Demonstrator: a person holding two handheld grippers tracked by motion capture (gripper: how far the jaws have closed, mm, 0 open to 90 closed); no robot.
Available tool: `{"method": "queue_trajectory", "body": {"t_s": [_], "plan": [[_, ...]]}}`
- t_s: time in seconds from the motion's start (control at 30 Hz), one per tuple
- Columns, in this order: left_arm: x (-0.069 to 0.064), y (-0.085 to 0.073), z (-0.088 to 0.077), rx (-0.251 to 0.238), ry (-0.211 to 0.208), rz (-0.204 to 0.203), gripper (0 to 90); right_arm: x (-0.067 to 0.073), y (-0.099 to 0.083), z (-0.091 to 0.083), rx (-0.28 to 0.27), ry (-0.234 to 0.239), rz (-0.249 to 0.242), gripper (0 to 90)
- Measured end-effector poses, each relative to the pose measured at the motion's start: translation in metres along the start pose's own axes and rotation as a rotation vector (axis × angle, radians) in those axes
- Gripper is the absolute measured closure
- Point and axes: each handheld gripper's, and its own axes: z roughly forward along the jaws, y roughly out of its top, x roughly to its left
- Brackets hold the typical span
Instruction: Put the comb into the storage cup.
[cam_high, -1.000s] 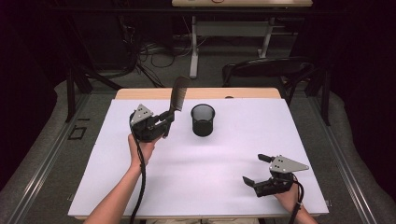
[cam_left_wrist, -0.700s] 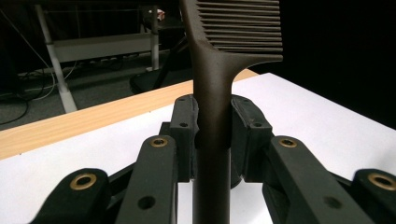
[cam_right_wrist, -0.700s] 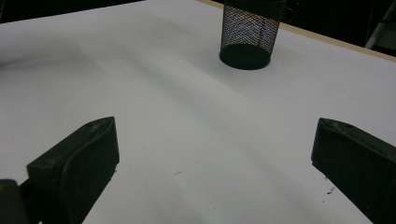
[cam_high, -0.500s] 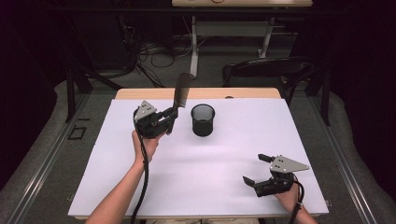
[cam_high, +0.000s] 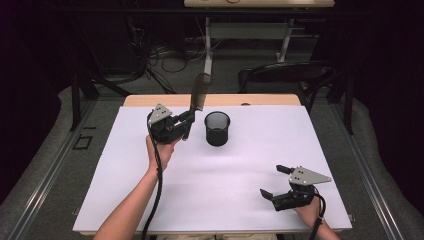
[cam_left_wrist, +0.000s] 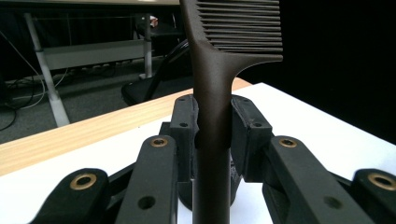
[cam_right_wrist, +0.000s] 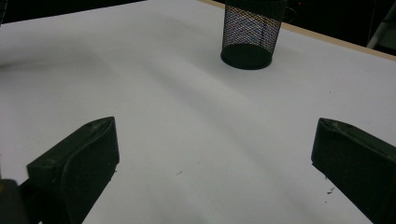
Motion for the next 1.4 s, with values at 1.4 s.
{"method": "queue_trajectory", "body": {"t_s": [1.4], "plan": [[-0.001, 0.018, 0.029, -0.027, -0.027, -0.009, 72.5, -0.001, 0.0, 0.0, 0.001, 0.002, 0.0, 0.6]]}}
